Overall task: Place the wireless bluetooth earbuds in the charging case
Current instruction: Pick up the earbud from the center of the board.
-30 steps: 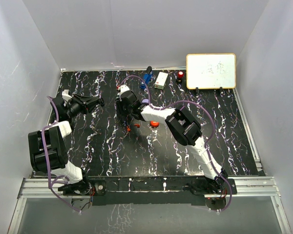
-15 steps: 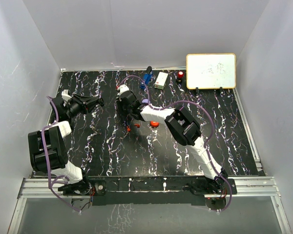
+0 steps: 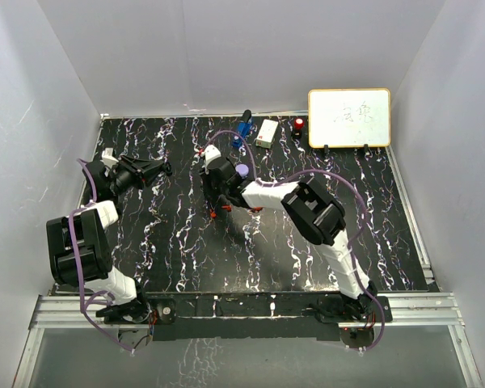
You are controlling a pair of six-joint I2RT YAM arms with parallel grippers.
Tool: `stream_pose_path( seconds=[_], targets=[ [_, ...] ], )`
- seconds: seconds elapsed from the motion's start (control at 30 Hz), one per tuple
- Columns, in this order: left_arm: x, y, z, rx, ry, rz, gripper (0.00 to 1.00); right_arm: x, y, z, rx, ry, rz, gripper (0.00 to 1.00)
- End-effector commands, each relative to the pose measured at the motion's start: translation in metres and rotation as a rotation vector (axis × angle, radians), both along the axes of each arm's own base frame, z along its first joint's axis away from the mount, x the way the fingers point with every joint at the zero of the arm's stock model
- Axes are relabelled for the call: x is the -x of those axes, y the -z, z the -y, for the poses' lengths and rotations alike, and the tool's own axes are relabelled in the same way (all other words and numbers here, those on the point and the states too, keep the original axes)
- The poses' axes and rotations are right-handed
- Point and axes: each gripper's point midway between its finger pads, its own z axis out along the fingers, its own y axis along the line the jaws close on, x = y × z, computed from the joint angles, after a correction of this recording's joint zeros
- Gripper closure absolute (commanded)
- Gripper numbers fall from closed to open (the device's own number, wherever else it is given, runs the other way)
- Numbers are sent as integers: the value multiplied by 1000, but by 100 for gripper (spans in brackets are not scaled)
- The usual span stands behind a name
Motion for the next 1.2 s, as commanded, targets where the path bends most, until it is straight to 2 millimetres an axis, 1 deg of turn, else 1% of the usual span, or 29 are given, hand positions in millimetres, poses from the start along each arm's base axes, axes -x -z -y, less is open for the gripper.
stream_pose_path(
  seconds=[0.0,0.07,0.13,0.23,0.5,0.57,0.6,0.63,0.77,0.83,0.93,1.17],
  targets=[
    [3,-9,3,-3,39,37,100,-12,-96,12,-52,-4,178,90],
    [2,-11,5,-4,56,39,100,-13,-119,24,-24,-7,219,91],
    [1,-12,9,-10,79,40,100,-13,-138,37,27,-4,257,91],
    [0,-13,23,-31,129,39,100,-12,-162,56,109,-2,308,92],
    [-3,-19,77,-69,307,78,100,2,-212,99,284,-23,406,96],
    [-4,-20,86,-75,337,92,100,7,-220,106,323,-46,434,98],
    [-4,-20,91,-77,352,98,100,11,-234,112,327,-49,461,99],
    [-5,-21,96,-77,368,105,100,12,-242,117,334,-52,478,100],
    [-3,-23,113,-77,427,134,100,17,-266,130,342,-86,516,100],
    [-1,-26,122,-74,458,159,100,18,-273,134,348,-104,525,100],
    [1,-29,133,-73,496,188,100,20,-277,136,359,-153,521,100],
    [4,-34,159,-67,578,238,100,25,-271,134,414,-274,471,100]
  ],
)
